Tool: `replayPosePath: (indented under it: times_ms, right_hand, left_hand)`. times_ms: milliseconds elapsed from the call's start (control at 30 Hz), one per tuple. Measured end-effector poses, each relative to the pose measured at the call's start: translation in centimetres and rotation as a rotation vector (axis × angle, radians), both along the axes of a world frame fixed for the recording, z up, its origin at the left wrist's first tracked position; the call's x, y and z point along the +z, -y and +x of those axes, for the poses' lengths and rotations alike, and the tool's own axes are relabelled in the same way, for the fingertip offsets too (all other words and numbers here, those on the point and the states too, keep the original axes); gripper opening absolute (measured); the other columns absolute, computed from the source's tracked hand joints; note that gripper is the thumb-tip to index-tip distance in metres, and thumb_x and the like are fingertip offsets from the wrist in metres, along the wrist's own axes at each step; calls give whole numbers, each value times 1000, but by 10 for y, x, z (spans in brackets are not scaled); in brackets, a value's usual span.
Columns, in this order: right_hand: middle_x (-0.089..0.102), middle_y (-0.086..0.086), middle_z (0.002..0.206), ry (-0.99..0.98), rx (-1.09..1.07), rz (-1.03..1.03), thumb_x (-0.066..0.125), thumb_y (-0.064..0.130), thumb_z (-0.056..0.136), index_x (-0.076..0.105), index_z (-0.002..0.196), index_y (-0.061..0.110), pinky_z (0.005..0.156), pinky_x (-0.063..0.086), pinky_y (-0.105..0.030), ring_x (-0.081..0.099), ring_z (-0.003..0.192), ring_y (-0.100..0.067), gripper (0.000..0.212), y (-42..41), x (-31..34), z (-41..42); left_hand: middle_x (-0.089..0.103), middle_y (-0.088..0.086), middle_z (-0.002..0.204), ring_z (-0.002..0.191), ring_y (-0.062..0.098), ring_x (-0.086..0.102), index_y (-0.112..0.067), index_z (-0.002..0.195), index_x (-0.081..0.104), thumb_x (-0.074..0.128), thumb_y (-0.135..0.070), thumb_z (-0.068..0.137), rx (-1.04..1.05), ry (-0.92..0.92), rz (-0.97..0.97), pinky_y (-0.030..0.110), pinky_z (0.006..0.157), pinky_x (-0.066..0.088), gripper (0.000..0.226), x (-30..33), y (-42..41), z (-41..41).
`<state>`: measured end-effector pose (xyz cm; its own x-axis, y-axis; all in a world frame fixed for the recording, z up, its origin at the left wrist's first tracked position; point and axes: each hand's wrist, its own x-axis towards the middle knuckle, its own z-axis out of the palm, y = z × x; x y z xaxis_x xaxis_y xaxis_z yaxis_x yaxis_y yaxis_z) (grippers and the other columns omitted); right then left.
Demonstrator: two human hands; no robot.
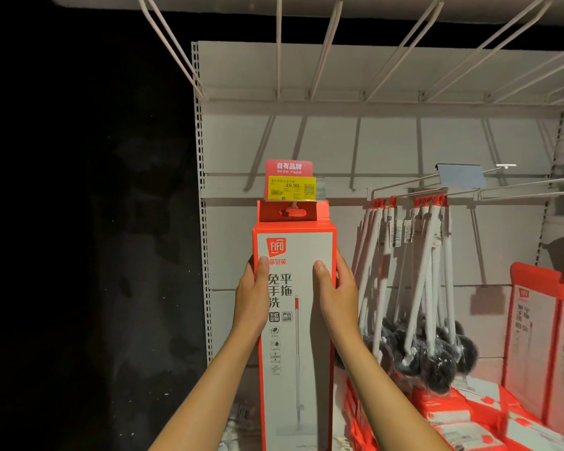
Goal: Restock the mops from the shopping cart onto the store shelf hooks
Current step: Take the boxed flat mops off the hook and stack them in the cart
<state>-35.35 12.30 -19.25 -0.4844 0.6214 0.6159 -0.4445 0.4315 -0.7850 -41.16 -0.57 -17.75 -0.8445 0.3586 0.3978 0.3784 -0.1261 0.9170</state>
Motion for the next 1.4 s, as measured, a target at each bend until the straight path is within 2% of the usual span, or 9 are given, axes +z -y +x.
replayPosePath:
  times_ms: [167,333,433,533,600,833,967,1167,1400]
  right_hand:
    - [57,18,136,26,-16,-12,54,53,93,48,146,34,101,44,-23,51,121,12,57,3,-11,2]
    - [58,33,117,81,-12,-49,51,38,103,47,145,33,85,43,-9,55,102,22,42,6,-14,0]
    - [60,28,120,108,0,-66,50,39,102,48,143,31,91,45,-18,56,106,17,41,7,-17,1]
    - [62,16,130,156,-3,-53,53,34,103,50,143,27,104,48,-32,57,117,4,41,7,-22,8]
    - [57,7,142,174,-11,-34,55,32,102,45,149,21,111,44,-39,53,129,-5,49,8,-23,18]
    - [40,8,155,173,-77,57,56,29,101,34,154,23,112,34,-26,37,138,-1,58,24,-12,78]
    - [41,18,151,168,-135,182,57,41,97,44,149,29,116,33,-27,38,141,-1,55,29,-11,125]
    - [41,12,153,276,-329,328,54,44,95,51,145,27,109,18,-1,31,141,5,52,21,-21,215]
    - [33,9,160,447,-588,347,47,54,93,43,149,30,114,18,-18,26,147,-5,62,-2,-48,360]
  left_hand:
    - [76,-4,94,81,15,76,-30,126,55,36,-67,89,-37,-2,-6,44,81,63,56,-4,0,-8]
    - [76,-6,97,84,11,75,-31,129,53,37,-69,85,-80,-11,-17,40,77,62,61,-2,3,-10]
    - [74,-9,109,93,5,73,-32,132,52,42,-72,85,-125,-21,-30,26,76,57,63,-5,8,-13]
    - [72,-10,118,106,9,70,-31,139,50,48,-77,86,-126,-16,-60,43,95,56,70,-13,13,-19]
    - [73,-10,112,100,8,72,-29,138,52,48,-61,97,-102,-31,-59,41,91,58,52,-18,16,-18]
    - [63,-14,133,116,9,65,-40,150,36,47,-72,89,-20,-112,-26,45,95,57,70,-30,31,30]
    - [24,-15,164,149,5,23,-38,156,27,48,-45,102,70,-298,-133,37,121,27,58,-31,34,81]
    - [6,-12,168,153,3,4,-35,158,19,46,-46,100,-9,-561,-369,21,119,9,65,-42,17,162]
    - [3,-9,168,155,10,-1,-38,159,12,21,-71,86,-130,-709,-512,36,124,11,80,-72,-22,279]
